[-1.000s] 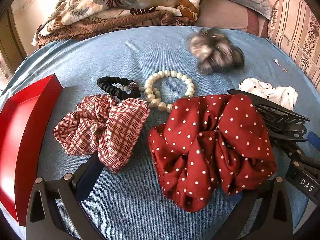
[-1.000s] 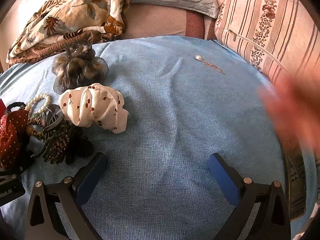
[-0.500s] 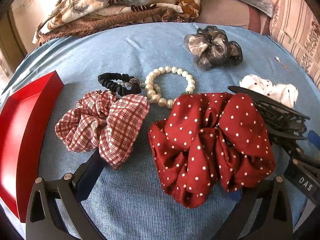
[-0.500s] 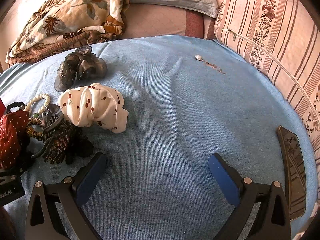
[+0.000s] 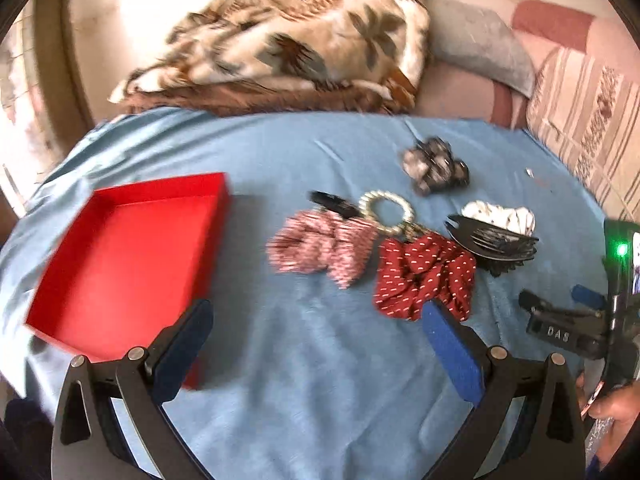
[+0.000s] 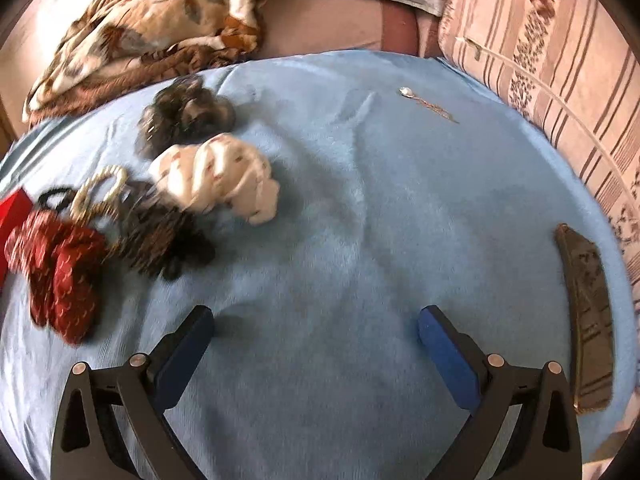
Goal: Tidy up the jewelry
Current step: 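Move the left tool toward the red dotted scrunchie while the right tool approaches the white dotted scrunchie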
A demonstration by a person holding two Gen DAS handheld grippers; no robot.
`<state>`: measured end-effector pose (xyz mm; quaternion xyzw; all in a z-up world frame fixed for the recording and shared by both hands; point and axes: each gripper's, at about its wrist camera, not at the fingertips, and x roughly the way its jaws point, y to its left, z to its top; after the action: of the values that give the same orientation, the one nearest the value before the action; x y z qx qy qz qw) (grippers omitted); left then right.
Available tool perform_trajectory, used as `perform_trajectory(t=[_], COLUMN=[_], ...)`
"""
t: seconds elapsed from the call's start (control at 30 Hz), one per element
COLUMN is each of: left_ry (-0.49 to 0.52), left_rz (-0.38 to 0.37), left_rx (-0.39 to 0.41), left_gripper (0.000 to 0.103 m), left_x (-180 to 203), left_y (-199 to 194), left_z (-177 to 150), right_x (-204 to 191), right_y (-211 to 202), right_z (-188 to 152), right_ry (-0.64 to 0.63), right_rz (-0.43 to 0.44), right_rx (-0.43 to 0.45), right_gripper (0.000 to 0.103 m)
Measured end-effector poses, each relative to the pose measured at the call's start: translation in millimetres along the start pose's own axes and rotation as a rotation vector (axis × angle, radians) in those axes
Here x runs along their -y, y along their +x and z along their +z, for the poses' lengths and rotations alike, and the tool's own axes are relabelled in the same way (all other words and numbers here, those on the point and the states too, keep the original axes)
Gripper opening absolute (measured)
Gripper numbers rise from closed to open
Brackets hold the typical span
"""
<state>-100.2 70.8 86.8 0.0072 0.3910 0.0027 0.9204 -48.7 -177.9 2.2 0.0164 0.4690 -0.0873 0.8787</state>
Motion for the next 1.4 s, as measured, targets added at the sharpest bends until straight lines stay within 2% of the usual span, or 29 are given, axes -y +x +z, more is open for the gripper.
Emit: perform_trajectory(t=[0.1, 0.23, 0.4, 0.53, 0.6, 0.83, 1.07, 1.4], left_ry=[-0.023, -0.014, -0.009, -0.014, -0.015, -0.027, -0.017, -0.021], left_rz=[0.017, 0.027, 0.007, 0.04, 0.052, 0.069, 0.036, 0.02], left_rx=[0.032, 0.083, 0.142, 0.211, 0.242, 0.311, 0.301, 0.285], left_gripper=[0.103, 0.103, 0.103, 0.103, 0.103, 0.103, 0.103, 0.103], left_x=[-15.4, -25.4, -28.7, -32.1, -34.0, -43.6, -44.5, -44.9], left_y=[-23.0, -51.7, -81.5, -107.0, -117.7, -142.7, -144.3, -141.7], left_z=[-3.3, -7.6, -13.9, -15.3, -14.8, -19.2, -21.8, -23.3], right_x=[-0.1, -4.2, -18.4, -32.6, -38.5, -47.4, -48.0, -47.2], right_y=[-19.4, -65.5, -133.3, -181.2, -194.3, -220.8, -233.3, -219.0], right_z=[-10.8, -24.8, -35.4, -43.5, -44.7, -53.1, -60.7, -61.6], right_ry=[0.04, 0.066, 0.031, 0.001, -0.012, -0.022, -0.016, 0.0], right_rz=[0.016, 0.035, 0.044, 0.052, 0.059, 0.035, -0.005, 0.05], right_rx=[0.029, 0.131, 0.302, 0.419, 0.447, 0.527, 0.589, 0.551], right_gripper=[0.103, 0.103, 0.103, 0.103, 0.103, 0.103, 0.103, 0.103])
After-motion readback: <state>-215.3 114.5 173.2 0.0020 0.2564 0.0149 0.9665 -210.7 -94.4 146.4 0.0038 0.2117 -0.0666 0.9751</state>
